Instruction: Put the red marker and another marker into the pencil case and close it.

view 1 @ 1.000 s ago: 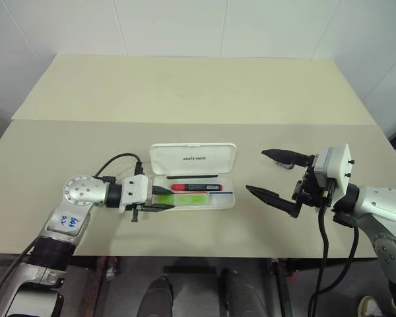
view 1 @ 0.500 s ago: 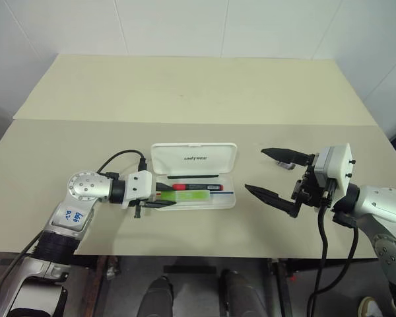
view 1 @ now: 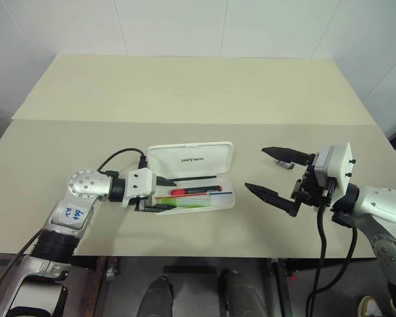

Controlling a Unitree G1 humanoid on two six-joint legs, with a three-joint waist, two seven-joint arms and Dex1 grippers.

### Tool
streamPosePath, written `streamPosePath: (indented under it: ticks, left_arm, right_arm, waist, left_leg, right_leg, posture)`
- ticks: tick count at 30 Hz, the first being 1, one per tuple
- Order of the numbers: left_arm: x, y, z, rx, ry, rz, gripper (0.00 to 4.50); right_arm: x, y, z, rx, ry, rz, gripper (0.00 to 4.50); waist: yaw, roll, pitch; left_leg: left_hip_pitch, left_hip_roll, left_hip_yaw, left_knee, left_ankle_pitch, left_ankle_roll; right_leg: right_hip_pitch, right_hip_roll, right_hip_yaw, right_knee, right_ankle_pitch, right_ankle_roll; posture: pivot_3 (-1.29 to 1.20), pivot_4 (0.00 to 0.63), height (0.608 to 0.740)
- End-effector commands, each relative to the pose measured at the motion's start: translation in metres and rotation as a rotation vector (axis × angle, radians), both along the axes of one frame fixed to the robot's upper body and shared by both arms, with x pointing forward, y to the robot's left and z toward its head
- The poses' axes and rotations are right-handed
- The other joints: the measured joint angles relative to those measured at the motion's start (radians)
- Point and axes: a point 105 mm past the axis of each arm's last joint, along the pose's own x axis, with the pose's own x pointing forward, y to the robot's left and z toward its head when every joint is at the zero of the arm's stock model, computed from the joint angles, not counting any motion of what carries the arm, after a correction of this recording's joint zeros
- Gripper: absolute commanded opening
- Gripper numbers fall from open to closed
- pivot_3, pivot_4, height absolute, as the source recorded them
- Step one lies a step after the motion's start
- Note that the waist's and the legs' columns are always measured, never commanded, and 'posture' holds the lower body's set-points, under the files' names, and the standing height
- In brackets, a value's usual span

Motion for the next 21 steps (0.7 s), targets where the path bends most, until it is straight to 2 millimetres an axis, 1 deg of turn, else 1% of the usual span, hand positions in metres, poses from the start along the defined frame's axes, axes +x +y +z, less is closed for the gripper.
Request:
streamPosePath:
  ticks: [1, 8, 14, 21]
  left_arm:
    - [-0.005, 0.0, 0.009, -0.019, -0.025, -0.014, 2.98]
    - [-0.002, 0.003, 0.012, -0.038, -0.044, 0.011, 2.98]
    - [0.008, 0.006, 0.015, -0.048, -0.087, 0.079, 2.98]
    - [0.01, 0.006, 0.013, -0.048, -0.086, 0.093, 2.98]
  right_arm:
    - [-0.004, 0.004, 0.009, 0.014, -0.044, 0.022, 4.5]
    - [-0.003, 0.005, 0.009, 0.016, -0.042, 0.03, 4.5]
    - [-0.003, 0.007, 0.009, 0.02, -0.043, 0.035, 4.5]
    - [-0.003, 0.009, 0.009, 0.02, -0.041, 0.038, 4.5]
  waist:
    - [0.0, 0.0, 0.0]
    - [0.0, 0.0, 0.0]
    - [0.0, 0.0, 0.0]
    - [0.0, 0.0, 0.0]
  left_leg:
    - [0.0, 0.0, 0.0, 0.0, 0.0, 0.0]
    - [0.0, 0.0, 0.0, 0.0, 0.0, 0.0]
    - [0.0, 0.0, 0.0, 0.0, 0.0, 0.0]
    - [0.0, 0.0, 0.0, 0.0, 0.0, 0.0]
  right_leg:
    - [0.0, 0.0, 0.0, 0.0, 0.0, 0.0]
    - [0.0, 0.0, 0.0, 0.0, 0.0, 0.0]
    - [0.0, 0.0, 0.0, 0.0, 0.0, 0.0]
    - [0.0, 0.0, 0.0, 0.001, 0.0, 0.0]
  posture:
    - [0.0, 0.15, 0.74]
    - [0.0, 0.15, 0.74]
    - [0.0, 0.15, 0.74]
    - [0.0, 0.15, 0.74]
